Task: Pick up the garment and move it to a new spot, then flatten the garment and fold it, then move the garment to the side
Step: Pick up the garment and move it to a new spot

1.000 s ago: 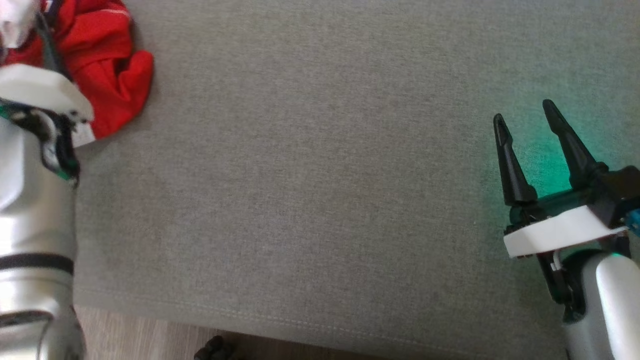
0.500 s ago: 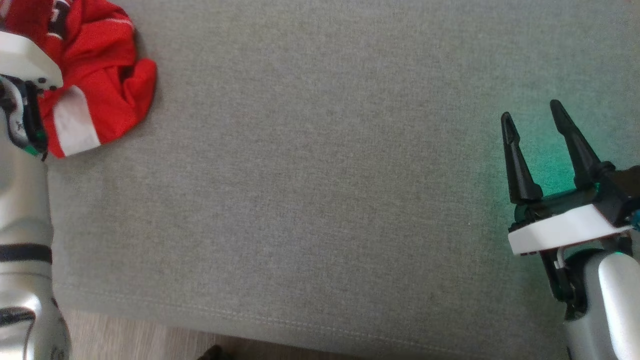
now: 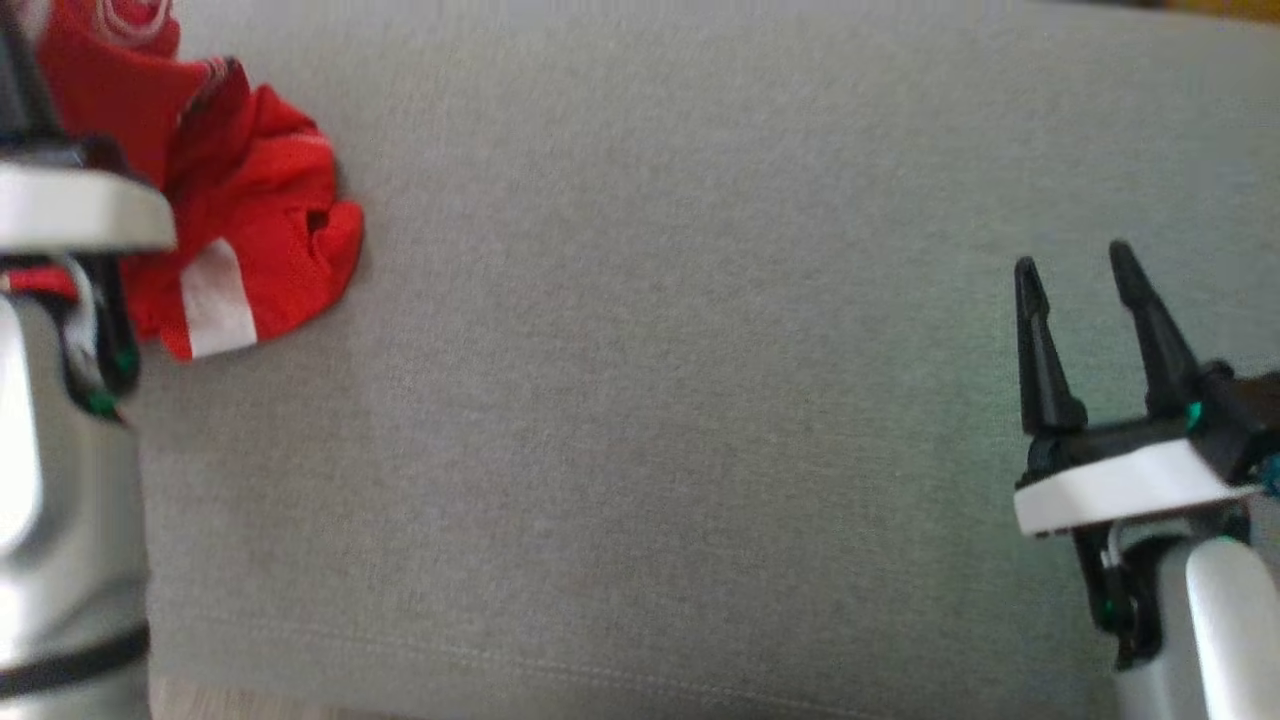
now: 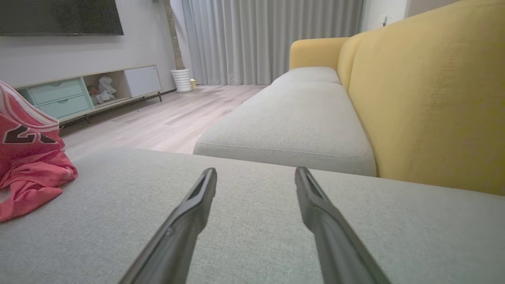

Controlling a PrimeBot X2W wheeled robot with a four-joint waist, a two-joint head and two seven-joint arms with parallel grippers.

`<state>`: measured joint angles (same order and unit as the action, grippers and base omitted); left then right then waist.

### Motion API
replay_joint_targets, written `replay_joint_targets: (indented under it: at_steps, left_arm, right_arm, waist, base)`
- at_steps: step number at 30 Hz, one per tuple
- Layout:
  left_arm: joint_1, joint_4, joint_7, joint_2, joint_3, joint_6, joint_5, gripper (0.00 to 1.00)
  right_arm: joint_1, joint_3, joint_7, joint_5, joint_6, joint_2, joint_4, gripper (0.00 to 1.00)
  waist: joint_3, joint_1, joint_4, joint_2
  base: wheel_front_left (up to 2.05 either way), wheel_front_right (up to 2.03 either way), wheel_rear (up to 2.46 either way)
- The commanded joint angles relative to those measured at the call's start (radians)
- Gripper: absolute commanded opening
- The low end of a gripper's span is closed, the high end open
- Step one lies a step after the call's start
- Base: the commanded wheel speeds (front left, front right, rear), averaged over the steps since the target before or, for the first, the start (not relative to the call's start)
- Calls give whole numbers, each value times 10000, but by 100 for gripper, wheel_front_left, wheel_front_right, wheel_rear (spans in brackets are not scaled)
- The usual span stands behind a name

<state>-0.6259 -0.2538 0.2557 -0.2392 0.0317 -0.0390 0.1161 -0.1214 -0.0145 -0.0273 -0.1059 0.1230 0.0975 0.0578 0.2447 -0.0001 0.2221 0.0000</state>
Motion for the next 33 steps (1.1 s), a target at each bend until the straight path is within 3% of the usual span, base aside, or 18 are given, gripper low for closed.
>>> replay_joint_targets:
  at_steps: [1, 10, 16, 24, 33]
  left_arm:
    - [116, 691, -132, -329, 179, -2, 31, 0]
    - [3088, 4510, -1383, 256, -423, -208, 101, 0]
    - [3555, 5423, -1723, 902, -1540, -31, 193, 0]
    - [2601, 4573, -1915, 1599, -3469, 583, 430, 0]
    - [926, 1578, -2812, 1852, -6226, 1330, 332, 0]
  right_arm:
    - [134, -109, -93, -59, 77, -83, 277, 100]
    - [696, -30, -204, -178, 77, -368, -9, 100]
    - [660, -146, -263, -342, 77, -430, -50, 100]
    - [350, -321, -523, -701, 77, -465, -210, 100]
    - [-86, -675, -1105, -1401, 77, -471, -783, 100]
  waist:
    - [-480, 1, -361, 0]
    - [-1030, 1, -1867, 0]
    - [-859, 1, -3010, 0]
    - [67, 1, -4568, 0]
    - [1147, 1, -5825, 0]
  base:
    - [0, 0, 0]
    - [0, 0, 0]
    - [0, 0, 0]
    - [0, 0, 0]
    - [0, 0, 0]
